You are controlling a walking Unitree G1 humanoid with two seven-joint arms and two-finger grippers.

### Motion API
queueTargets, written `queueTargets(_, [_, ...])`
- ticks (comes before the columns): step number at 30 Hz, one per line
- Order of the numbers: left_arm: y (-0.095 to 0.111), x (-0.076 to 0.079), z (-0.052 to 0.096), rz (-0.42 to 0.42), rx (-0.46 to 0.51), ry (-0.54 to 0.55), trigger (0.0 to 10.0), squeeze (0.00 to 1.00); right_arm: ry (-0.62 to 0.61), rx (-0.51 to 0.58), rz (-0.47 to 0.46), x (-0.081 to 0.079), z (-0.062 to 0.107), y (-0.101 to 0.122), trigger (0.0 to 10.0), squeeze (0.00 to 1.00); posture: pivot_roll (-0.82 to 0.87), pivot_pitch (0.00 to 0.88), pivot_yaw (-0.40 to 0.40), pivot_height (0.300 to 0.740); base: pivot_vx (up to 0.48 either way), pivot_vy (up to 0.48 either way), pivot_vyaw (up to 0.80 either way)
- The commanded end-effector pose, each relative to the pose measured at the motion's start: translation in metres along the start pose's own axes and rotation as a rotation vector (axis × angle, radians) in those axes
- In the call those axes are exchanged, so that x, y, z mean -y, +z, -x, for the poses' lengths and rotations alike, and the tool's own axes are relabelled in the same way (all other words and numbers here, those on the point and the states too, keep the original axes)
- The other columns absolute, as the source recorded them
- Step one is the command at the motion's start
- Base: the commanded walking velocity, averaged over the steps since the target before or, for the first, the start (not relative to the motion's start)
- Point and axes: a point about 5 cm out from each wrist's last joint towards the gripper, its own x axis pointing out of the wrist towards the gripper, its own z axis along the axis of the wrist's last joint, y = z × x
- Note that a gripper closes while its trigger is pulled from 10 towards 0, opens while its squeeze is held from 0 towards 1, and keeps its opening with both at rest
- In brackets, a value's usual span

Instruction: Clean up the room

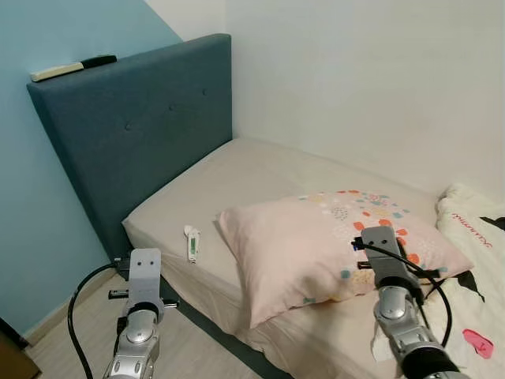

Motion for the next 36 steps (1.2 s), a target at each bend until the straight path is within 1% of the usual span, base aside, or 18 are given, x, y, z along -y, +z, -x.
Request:
queueTargets(1, [-0.002,-0.005,0.000,-0.023,-0.006,0.006,10.0,0.00,-0.026,0.028,0.100,0.004,0.000,-0.004,10.0,0.00,0.02,0.049,-0.050,0.740,0.000,0.000,0.00])
queueTargets(3, [-0.002,-0.005,0.001,-0.025,-0.004,0.006,10.0,0.00,-0.058,0.037,0.217,0.014,-0.004,-0.011,10.0,0.00,0.03,0.041,-0.057,0.740,0.000,0.000,0.00])
queueTargets(4, [-0.002,-0.005,0.001,-0.025,-0.004,0.006,10.0,0.00,-0.058,0.037,0.217,0.014,-0.004,-0.011,10.0,0.00,0.03,0.041,-0.057,0.740,0.000,0.000,0.00])
queueTargets(6, [-0.002,-0.004,0.002,-0.025,-0.005,0.006,10.0,0.00,-0.086,0.033,0.280,0.021,-0.006,-0.017,10.0,0.00,0.03,0.039,-0.059,0.740,0.000,0.000,0.00])
queueTargets(7, [-0.003,-0.004,0.003,-0.025,-0.007,0.007,10.0,0.00,-0.083,-0.010,0.296,0.025,-0.007,-0.024,10.0,0.00,0.04,0.037,-0.060,0.740,0.000,0.000,0.00])
queueTargets(9, [-0.003,-0.004,0.003,-0.026,-0.008,0.007,10.0,0.00,-0.079,-0.043,0.303,0.027,-0.008,-0.028,10.0,0.00,0.04,0.037,-0.060,0.740,0.000,0.000,0.00])
queueTargets(10, [-0.005,-0.005,0.005,-0.027,-0.011,0.008,10.0,0.00,-0.078,-0.114,0.302,0.031,-0.006,-0.039,10.0,0.00,0.04,0.032,-0.062,0.740,0.000,0.000,0.00])
queueTargets(18, [-0.006,-0.007,0.006,-0.030,-0.015,0.010,10.0,0.00,-0.026,-0.144,0.358,0.025,-0.002,-0.045,10.0,0.00,0.04,0.023,-0.057,0.740,0.000,0.000,0.00])
queueTargets(22, [-0.005,-0.007,0.004,-0.033,-0.013,0.007,10.0,0.00,-0.068,-0.108,0.376,0.028,-0.006,-0.039,10.0,0.00,0.05,0.019,-0.056,0.740,0.000,0.000,0.00])
queueTargets(25, [-0.003,-0.007,0.004,-0.039,-0.010,0.004,10.0,0.00,-0.141,-0.088,0.372,0.034,-0.012,-0.032,10.0,0.00,0.06,0.021,-0.053,0.740,0.000,0.000,0.00])
queueTargets(26, [-0.001,-0.009,0.003,-0.042,-0.005,0.004,10.0,0.00,-0.178,-0.064,0.354,0.036,-0.016,-0.023,10.0,0.00,0.06,0.026,-0.035,0.740,0.000,0.000,0.00])
queueTargets(28, [0.002,-0.012,0.001,-0.050,0.003,0.005,10.0,0.00,-0.160,-0.068,0.234,0.028,-0.022,-0.007,10.0,0.00,0.06,0.026,-0.032,0.740,0.000,0.000,0.00])
queueTargets(29, [0.002,-0.014,0.001,-0.047,0.000,0.012,10.0,0.00,-0.064,-0.121,0.100,0.009,-0.018,-0.002,10.0,0.00,0.06,0.028,-0.036,0.740,0.000,0.000,0.00])
queueTargets(31, [0.000,-0.015,0.001,-0.026,-0.016,0.025,10.0,0.00,0.084,-0.188,-0.056,-0.021,-0.007,0.004,10.0,0.00,0.06,0.029,-0.040,0.740,0.000,0.000,0.00])
queueTargets(32, [0.000,-0.015,0.001,-0.026,-0.016,0.025,10.0,0.00,0.084,-0.188,-0.056,-0.021,-0.007,0.004,10.0,0.00,0.06,0.029,-0.040,0.740,0.000,0.000,0.00])
queueTargets(33, [-0.001,-0.015,0.001,-0.013,-0.024,0.030,10.0,0.00,0.131,-0.204,-0.091,-0.031,-0.002,0.007,10.0,0.00,0.05,0.030,-0.044,0.740,0.000,0.000,0.00])
queueTargets(35, [-0.003,-0.016,0.001,0.003,-0.031,0.046,10.0,0.00,0.277,-0.171,-0.058,-0.059,0.013,0.016,10.0,0.00,0.05,0.032,-0.053,0.740,0.000,0.000,0.00])
queueTargets(36, [-0.004,-0.017,0.001,0.010,-0.037,0.056,10.0,0.00,0.341,-0.210,-0.111,-0.074,0.024,0.019,10.0,0.00,0.05,0.032,-0.059,0.740,0.000,0.000,0.00])
